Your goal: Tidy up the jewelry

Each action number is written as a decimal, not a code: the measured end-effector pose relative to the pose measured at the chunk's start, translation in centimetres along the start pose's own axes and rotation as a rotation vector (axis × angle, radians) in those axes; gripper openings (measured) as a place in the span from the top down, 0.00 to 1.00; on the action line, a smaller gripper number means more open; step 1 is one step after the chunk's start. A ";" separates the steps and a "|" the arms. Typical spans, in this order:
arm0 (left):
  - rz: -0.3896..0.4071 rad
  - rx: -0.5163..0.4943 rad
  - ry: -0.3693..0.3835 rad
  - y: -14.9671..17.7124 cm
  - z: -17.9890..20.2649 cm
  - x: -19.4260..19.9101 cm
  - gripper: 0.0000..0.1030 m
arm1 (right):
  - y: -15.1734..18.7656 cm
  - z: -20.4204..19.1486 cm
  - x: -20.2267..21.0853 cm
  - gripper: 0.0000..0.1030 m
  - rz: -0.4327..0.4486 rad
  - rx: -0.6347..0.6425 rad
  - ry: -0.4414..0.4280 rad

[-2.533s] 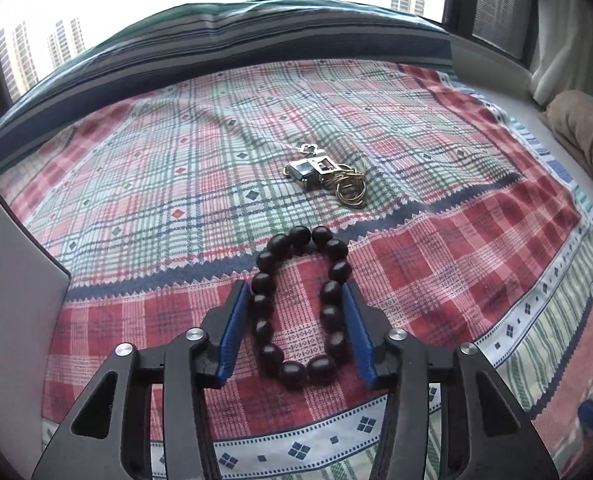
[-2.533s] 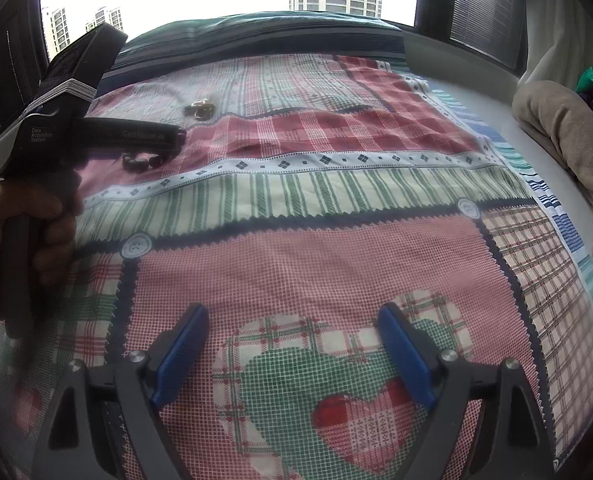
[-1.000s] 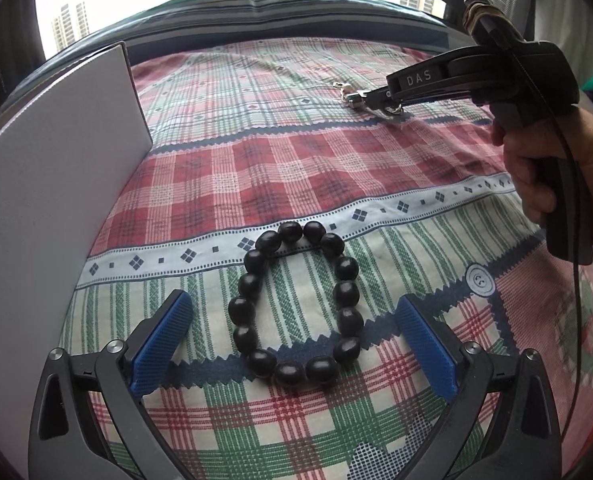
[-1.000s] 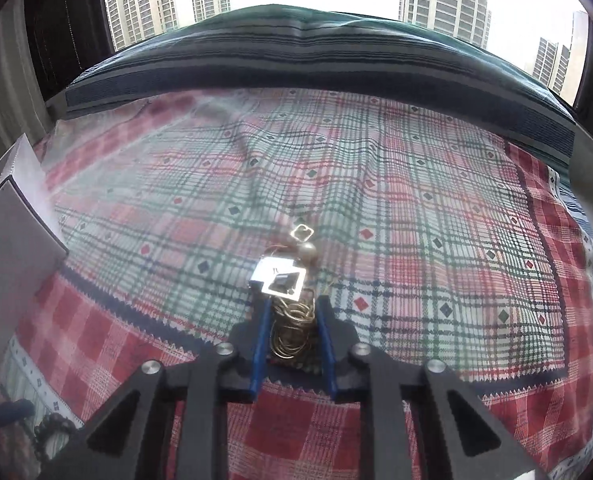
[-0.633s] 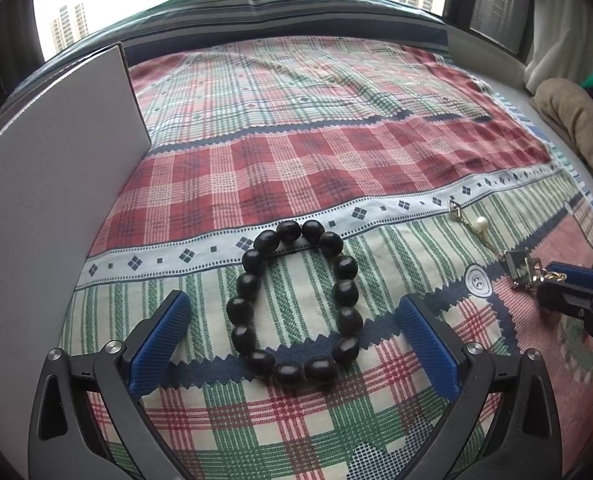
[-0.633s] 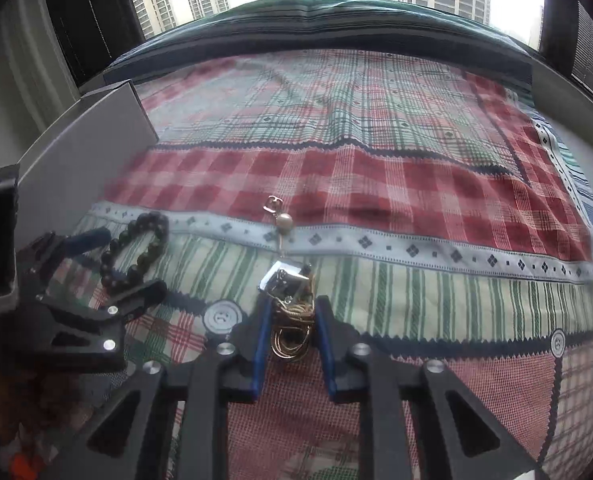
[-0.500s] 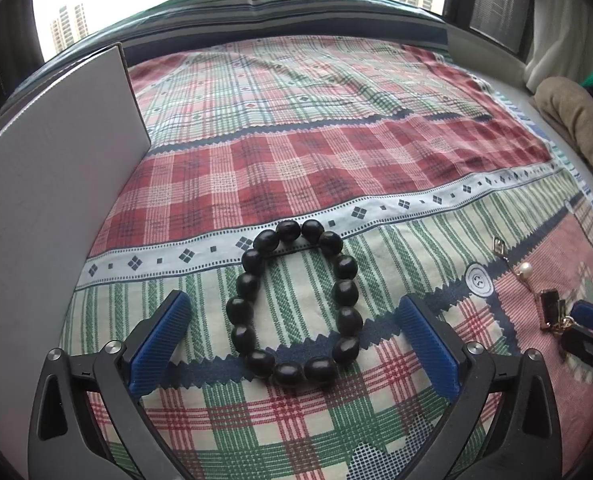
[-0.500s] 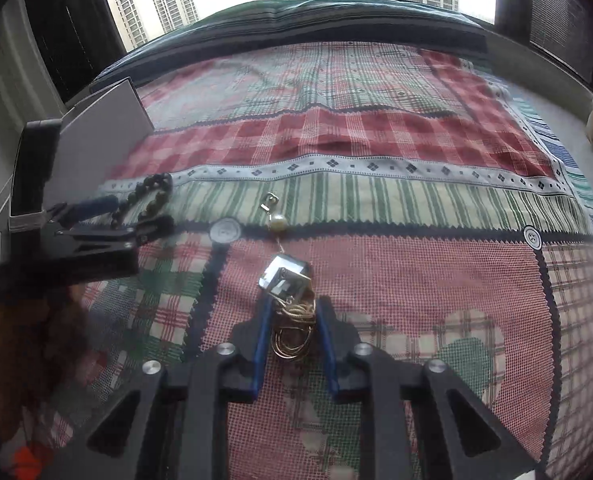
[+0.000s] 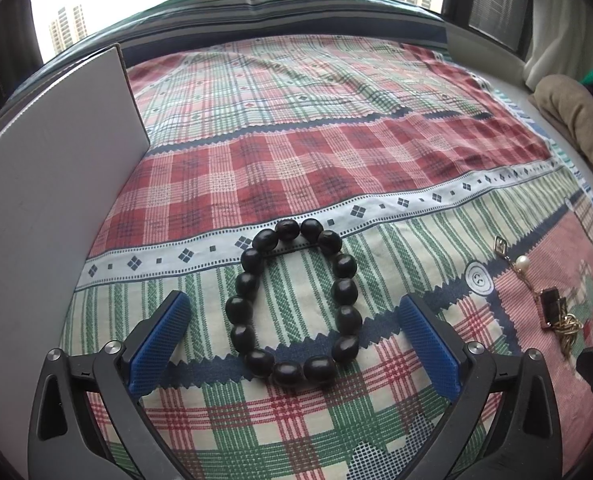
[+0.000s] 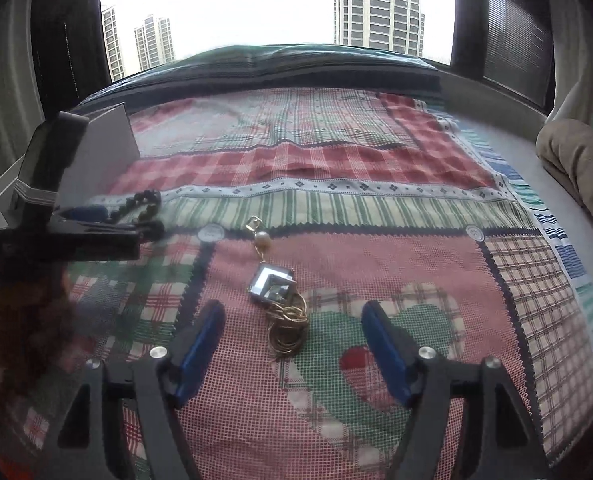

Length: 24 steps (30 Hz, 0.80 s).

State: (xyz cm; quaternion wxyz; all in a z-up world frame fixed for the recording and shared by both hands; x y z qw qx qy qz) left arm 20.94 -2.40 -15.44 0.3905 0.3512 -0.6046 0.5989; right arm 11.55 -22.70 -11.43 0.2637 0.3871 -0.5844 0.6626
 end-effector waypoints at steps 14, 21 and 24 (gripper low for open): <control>-0.060 -0.009 0.174 0.5 -1.3 1.3 0.01 | 0.1 0.1 -0.7 0.29 -0.055 -0.014 -0.051; -0.027 -0.082 0.147 1.0 -0.6 1.3 0.03 | -0.8 -0.8 -1.6 0.29 -0.092 0.021 -0.099; -0.014 -0.134 0.053 0.7 0.2 1.5 0.47 | -1.0 -1.8 -3.4 0.48 -0.153 0.062 -0.067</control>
Point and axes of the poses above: each gripper's, at about its wrist camera, not at the fingertips, and x roughly against the way its jaws point, z to its right, y to its underside, the point moved 3 cm from there along -x, roughly the way its jaws point, and after that the axes turned 9 degrees about -z, right-handed, at the moved point
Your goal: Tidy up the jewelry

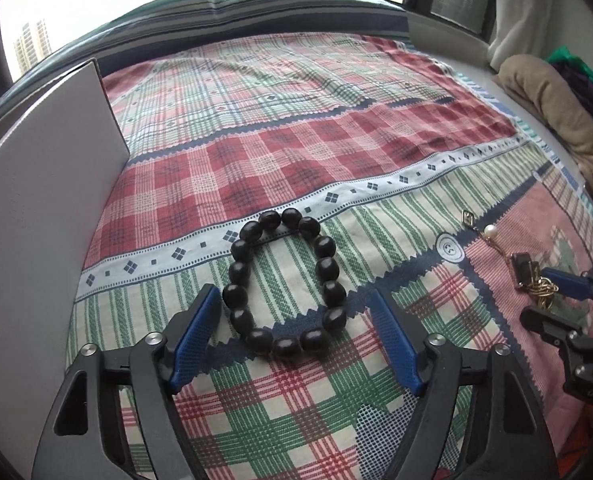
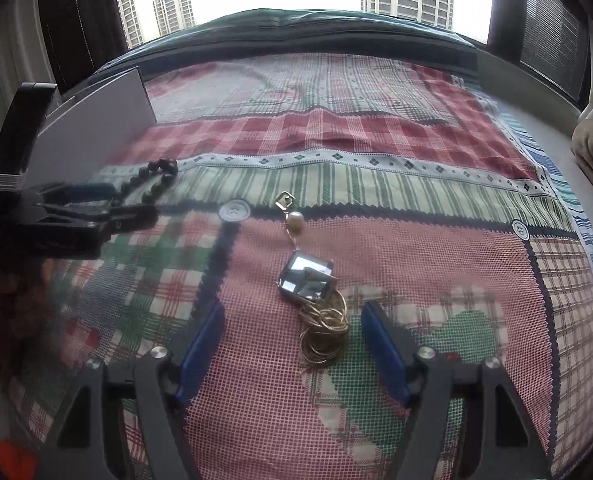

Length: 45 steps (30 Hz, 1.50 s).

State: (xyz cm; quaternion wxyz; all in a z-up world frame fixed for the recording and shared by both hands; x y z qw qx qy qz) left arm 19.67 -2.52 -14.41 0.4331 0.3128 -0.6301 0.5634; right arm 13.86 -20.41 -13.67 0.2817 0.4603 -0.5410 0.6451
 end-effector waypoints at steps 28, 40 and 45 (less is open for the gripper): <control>0.230 0.310 0.334 4.6 -8.8 25.5 0.91 | -4.3 -4.3 13.7 0.80 0.184 0.007 -0.308; 0.179 0.575 0.144 11.0 -20.4 29.9 0.91 | -14.5 -22.8 17.5 0.80 0.174 0.325 -0.601; 0.083 0.663 0.087 13.9 -22.9 26.0 0.91 | -14.2 -30.5 14.3 0.80 0.063 0.430 -0.616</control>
Point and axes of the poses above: each gripper's, at about its wrist camera, not at the fingertips, and x roughly against the way its jaws point, z to its right, y to its underside, the point moved 3 cm from there along -x, roughly the way its jaws point, and after that the axes turned 9 degrees about -z, right-handed, at the moved point
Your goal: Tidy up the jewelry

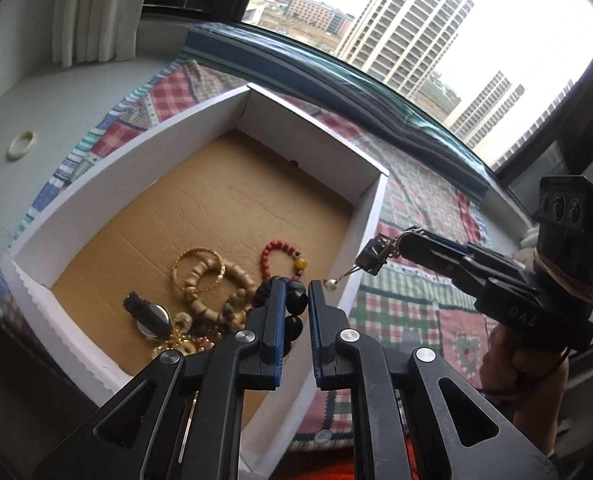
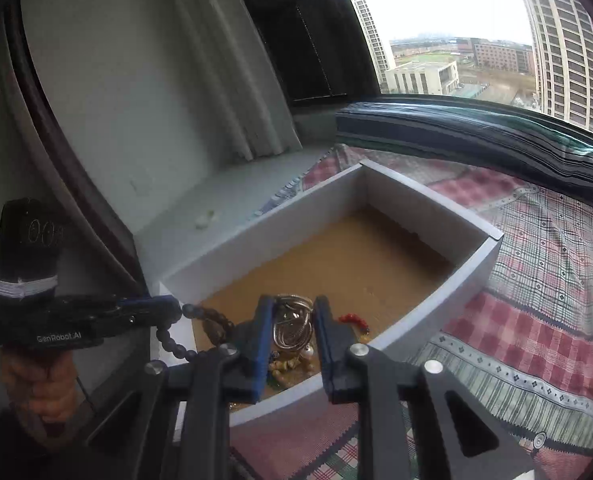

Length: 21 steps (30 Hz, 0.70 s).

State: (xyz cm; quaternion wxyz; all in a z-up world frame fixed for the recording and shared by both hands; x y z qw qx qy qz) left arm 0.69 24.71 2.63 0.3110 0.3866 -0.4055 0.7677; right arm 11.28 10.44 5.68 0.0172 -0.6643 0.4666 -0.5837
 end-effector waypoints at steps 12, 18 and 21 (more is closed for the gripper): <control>0.181 -0.067 -0.521 1.5 -1.0 -0.5 0.02 | -0.4 -1.5 -5.7 0.24 -0.096 0.051 0.177; 0.196 0.068 -0.540 1.8 -2.1 0.0 0.01 | -0.6 -1.9 -4.0 0.20 -0.035 0.090 0.297; 0.124 0.105 -0.466 1.7 -3.1 -0.5 0.01 | -0.5 -2.2 -4.6 0.19 -0.056 0.118 0.359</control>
Point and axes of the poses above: each gripper's, at about its wrist camera, not at the fingertips, and x roughly against the way its jaws point, z to its right, y to its underside, the point moved 3 cm from there along -x, roughly the way its jaws point, and after that the axes turned 9 degrees about -z, right-handed, at the moved point
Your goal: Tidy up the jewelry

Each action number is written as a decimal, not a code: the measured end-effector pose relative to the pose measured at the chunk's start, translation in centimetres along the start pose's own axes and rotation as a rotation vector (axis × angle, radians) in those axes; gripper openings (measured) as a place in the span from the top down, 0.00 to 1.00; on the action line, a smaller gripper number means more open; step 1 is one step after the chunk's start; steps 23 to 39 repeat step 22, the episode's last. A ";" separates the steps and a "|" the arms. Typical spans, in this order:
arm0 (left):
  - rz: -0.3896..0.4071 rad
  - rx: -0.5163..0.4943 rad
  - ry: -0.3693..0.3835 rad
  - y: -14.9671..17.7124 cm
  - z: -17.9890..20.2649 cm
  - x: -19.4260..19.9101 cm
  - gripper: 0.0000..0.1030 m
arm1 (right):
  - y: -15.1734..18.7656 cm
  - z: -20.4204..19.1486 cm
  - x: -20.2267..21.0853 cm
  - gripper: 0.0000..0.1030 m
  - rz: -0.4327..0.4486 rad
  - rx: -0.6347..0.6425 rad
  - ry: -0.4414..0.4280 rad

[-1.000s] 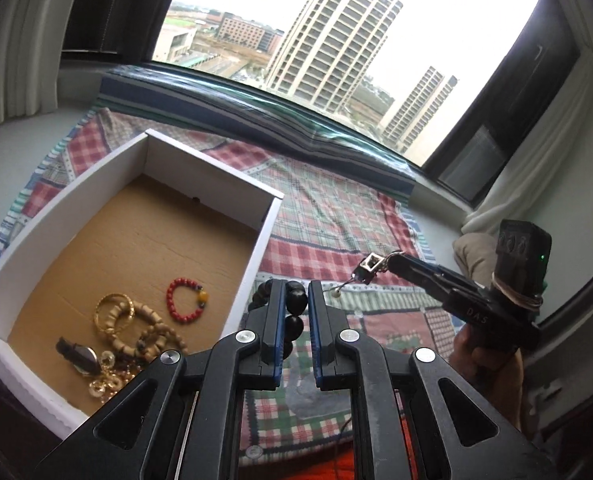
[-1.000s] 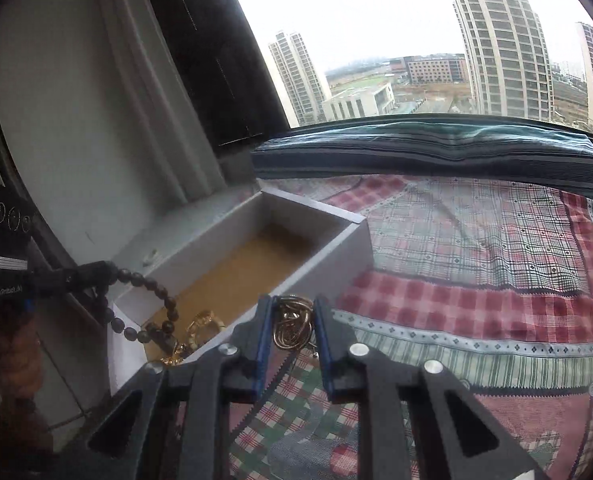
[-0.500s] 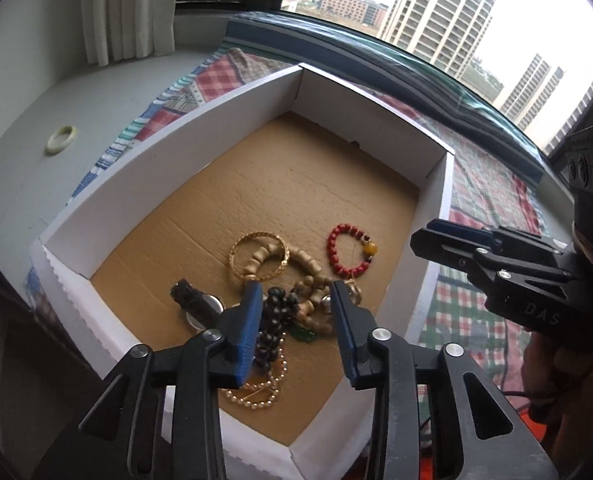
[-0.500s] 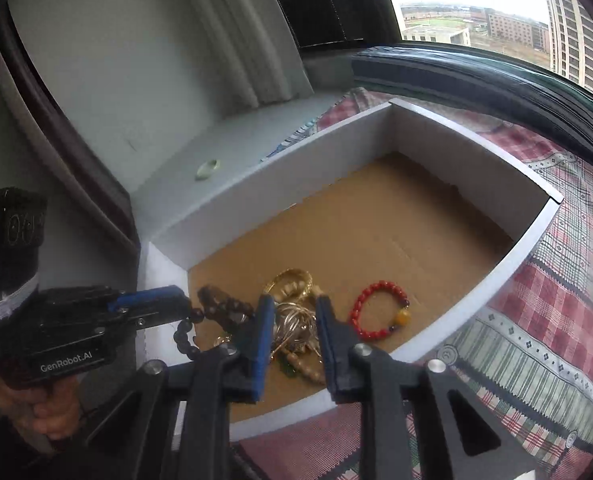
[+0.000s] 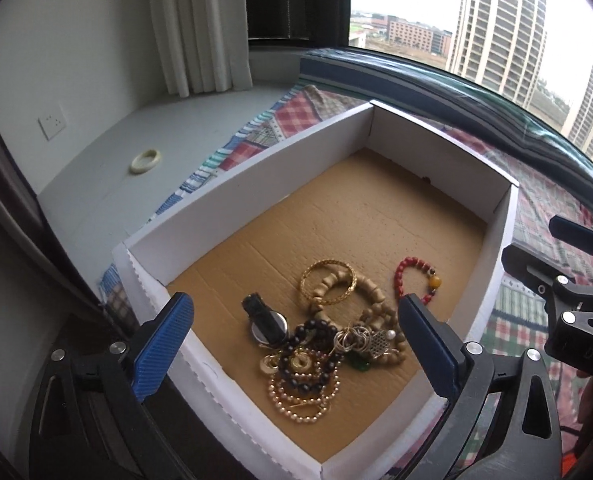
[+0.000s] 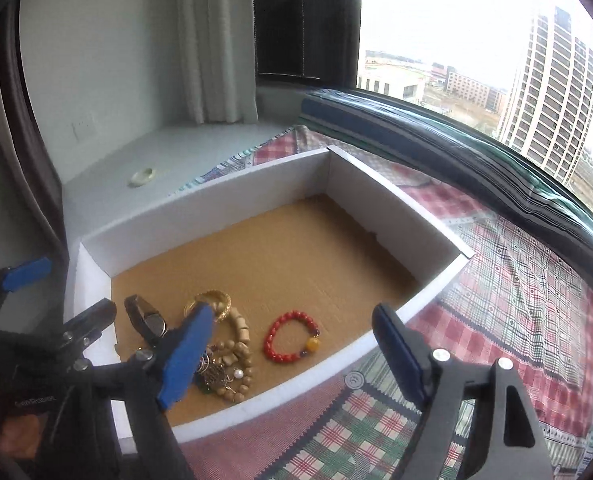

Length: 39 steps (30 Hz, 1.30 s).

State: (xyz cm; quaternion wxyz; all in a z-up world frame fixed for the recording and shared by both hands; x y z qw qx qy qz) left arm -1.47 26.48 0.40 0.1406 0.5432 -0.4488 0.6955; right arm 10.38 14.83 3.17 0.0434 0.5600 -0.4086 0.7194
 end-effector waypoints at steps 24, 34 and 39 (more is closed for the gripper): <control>0.008 0.020 0.008 0.6 -0.1 -0.1 0.01 | 0.5 -1.3 -2.5 0.19 -0.086 0.015 0.019; 0.008 0.020 0.008 0.6 -0.1 -0.1 0.01 | 0.5 -1.3 -2.5 0.19 -0.086 0.015 0.019; 0.008 0.020 0.008 0.6 -0.1 -0.1 0.01 | 0.5 -1.3 -2.5 0.19 -0.086 0.015 0.019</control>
Point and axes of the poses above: each gripper's, at about its wrist camera, not at the fingertips, and x roughly against the way its jaws point, z to its right, y to its underside, the point moved 3 cm from there along -x, roughly the way its jaws point, and after that the axes turned 9 degrees about -z, right-handed, at the moved point
